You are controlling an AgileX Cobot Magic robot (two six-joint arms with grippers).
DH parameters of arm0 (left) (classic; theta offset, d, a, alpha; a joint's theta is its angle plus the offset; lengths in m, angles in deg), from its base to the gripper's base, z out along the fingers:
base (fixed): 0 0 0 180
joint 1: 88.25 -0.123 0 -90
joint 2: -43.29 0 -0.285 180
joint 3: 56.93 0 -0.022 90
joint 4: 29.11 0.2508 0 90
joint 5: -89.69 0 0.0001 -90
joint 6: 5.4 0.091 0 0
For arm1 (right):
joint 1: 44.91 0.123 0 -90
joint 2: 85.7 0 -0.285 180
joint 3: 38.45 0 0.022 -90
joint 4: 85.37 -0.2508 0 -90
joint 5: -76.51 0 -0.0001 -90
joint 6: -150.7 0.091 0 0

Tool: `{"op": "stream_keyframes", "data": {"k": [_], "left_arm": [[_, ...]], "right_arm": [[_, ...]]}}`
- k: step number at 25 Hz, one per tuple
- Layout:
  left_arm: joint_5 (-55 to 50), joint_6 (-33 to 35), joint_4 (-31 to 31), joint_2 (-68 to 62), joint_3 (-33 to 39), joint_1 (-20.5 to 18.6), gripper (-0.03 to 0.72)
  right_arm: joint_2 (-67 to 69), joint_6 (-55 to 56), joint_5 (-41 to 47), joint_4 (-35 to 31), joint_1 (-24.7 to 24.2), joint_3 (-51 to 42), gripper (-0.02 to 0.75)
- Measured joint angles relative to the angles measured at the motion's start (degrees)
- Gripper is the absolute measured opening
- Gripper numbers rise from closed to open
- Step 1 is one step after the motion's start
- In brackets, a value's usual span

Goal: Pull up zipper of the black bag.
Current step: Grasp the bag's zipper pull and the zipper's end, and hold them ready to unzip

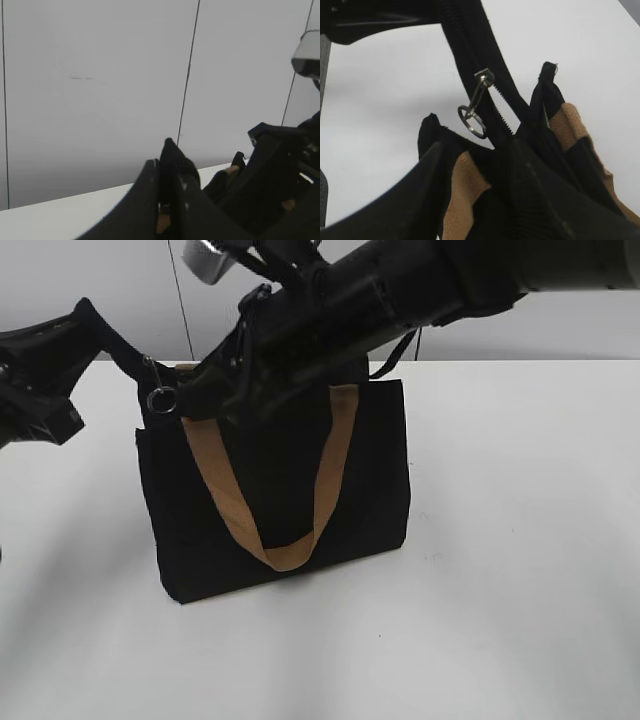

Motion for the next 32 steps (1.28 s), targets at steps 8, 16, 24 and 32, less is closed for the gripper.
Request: {"op": "stream_keyframes", "data": {"k": [8, 16, 24, 32], "left_arm": [[0.0, 0.0, 0.1, 0.0, 0.0, 0.0, 0.026], [0.0, 0.0, 0.2, 0.0, 0.0, 0.0, 0.026], [0.0, 0.0, 0.2, 0.0, 0.0, 0.0, 0.026], [0.0, 0.0, 0.2, 0.0, 0.0, 0.0, 0.026]], "right_arm": [[1.8, -1.1, -2.7, -0.4, 2.8, 0.1, 0.328], [1.8, -1.3, -7.4, -2.9, 3.2, 0.1, 0.311], [1.9, -1.3, -6.2, -3.5, 3.2, 0.1, 0.230], [1.9, -1.4, -5.6, -3.7, 3.2, 0.1, 0.179]]}}
